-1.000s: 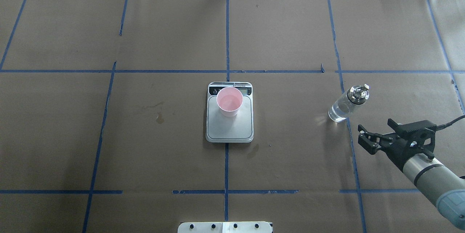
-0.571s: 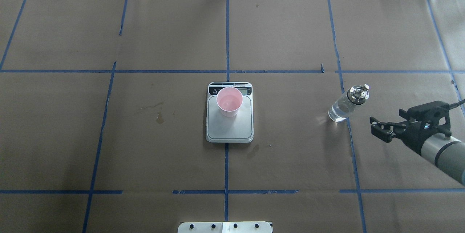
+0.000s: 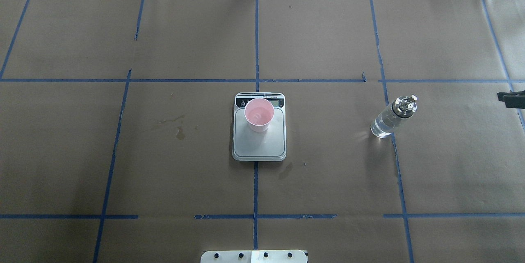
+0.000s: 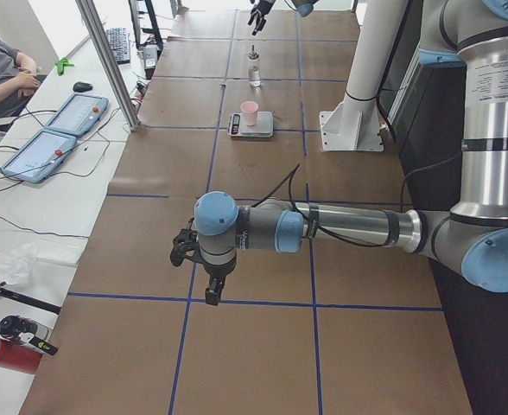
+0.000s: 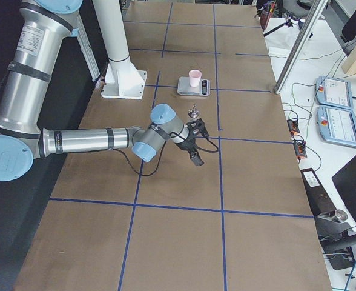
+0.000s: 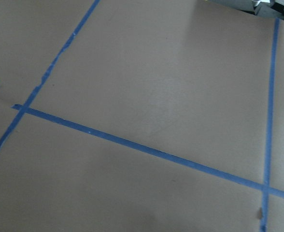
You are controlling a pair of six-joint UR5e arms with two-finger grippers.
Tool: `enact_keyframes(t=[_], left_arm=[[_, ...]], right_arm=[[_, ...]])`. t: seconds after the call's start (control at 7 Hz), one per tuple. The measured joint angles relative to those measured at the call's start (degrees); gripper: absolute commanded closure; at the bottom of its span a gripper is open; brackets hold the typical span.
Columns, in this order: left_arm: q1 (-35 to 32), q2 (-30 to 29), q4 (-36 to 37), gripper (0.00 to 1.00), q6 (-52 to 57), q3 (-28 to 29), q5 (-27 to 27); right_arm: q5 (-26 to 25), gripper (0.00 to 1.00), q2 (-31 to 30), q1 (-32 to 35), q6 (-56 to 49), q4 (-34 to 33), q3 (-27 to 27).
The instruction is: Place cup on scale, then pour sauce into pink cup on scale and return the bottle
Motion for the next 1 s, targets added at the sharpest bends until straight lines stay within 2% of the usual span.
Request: enact_keyframes(t=[0.29,0.57,0.71,1.0], left_arm=[[0.0,0.0,0.0,0.0,0.0,-0.1,0.0],[0.0,0.0,0.0,0.0,0.1,-0.1,0.0],[0.0,0.0,-0.1,0.0,0.2,0.0,0.0],[0.0,0.0,-0.6,0.0,0.1,0.2,0.0]], right_arm=[[10.6,0.0,6.2,13.2,-14.9,-20.4,-0.1],[16.0,0.0,13.0,20.9,-27.1,-43.3,-0.4],[16.8,0.0,13.8,22.2,-31.0,-50.9,-1.0],[17.5,0.0,9.9,22.8,-34.1,-55.5,-2.5]])
